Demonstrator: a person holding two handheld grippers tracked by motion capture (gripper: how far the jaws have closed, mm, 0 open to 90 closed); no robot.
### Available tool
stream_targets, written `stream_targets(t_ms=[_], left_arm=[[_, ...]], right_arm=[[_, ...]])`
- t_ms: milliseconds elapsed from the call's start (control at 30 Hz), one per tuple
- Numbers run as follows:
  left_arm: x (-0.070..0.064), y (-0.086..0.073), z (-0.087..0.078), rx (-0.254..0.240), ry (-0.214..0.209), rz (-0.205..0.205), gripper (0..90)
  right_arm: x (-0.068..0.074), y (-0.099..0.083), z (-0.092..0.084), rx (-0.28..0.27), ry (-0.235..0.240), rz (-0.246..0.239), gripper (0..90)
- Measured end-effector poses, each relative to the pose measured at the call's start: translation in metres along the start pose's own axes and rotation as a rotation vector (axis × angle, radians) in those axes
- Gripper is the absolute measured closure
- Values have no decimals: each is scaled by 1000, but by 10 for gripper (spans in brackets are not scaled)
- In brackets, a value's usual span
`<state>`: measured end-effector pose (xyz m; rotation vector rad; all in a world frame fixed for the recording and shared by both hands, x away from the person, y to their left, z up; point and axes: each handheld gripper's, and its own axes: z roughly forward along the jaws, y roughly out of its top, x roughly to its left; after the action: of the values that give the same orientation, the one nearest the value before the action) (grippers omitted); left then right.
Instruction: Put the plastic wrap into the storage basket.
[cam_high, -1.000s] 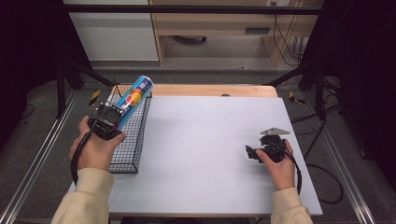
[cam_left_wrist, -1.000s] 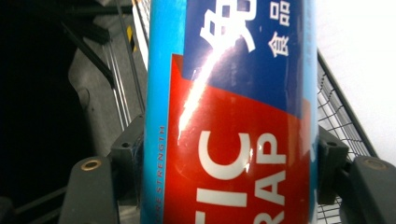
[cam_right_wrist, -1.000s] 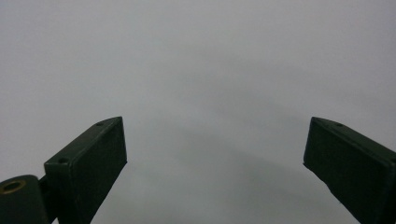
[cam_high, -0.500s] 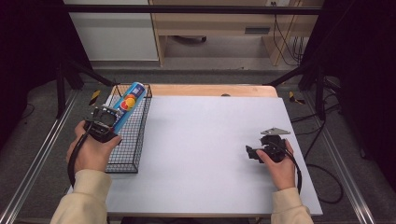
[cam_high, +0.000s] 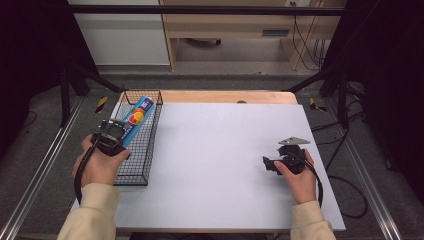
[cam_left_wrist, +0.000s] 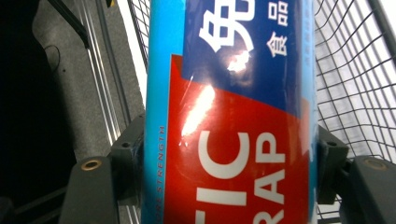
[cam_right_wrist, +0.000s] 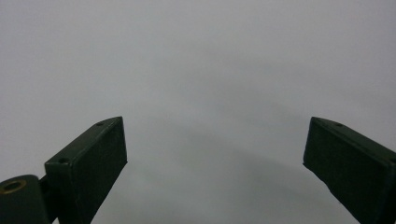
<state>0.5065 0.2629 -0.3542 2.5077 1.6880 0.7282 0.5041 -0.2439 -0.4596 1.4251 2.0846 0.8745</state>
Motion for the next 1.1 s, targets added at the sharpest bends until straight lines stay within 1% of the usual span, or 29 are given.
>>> stream_targets(t_ms=[100, 267, 333, 400, 467, 533, 633, 833, 1000, 1067, 1100], left_arm=[[0, -1, 3, 10, -3, -3, 317], [-1, -1, 5, 40, -6, 10, 317], [-2, -1, 7, 44, -12, 9, 316], [-3, -1, 8, 40, -8, 2, 317], [-3, -1, 8, 45, -7, 3, 317], [-3, -1, 8, 47, -13, -2, 317], [-3, -2, 9, 55, -9, 3, 317], [-3, -1, 10, 61, -15, -1, 317], [-3, -1, 11, 81, -9, 12, 317], [-5, 0, 13, 87, 4, 18, 317], [-5, 1, 14, 98, 6, 28, 317]], right_arm=[[-1, 0, 0, 1, 0, 5, 64], [-1, 0, 1, 4, 2, -3, 64], [-1, -1, 1, 9, -2, -3, 68], [-1, -1, 1, 7, 2, 3, 68], [-1, -1, 1, 6, 2, 8, 68], [-1, -1, 1, 6, 0, 7, 68], [-1, -1, 0, 7, 7, 8, 68], [-1, -1, 1, 8, 0, -2, 68], [-1, -1, 1, 6, 3, 2, 68], [-1, -1, 1, 11, 3, -6, 68], [-1, -1, 1, 12, 4, -6, 68]])
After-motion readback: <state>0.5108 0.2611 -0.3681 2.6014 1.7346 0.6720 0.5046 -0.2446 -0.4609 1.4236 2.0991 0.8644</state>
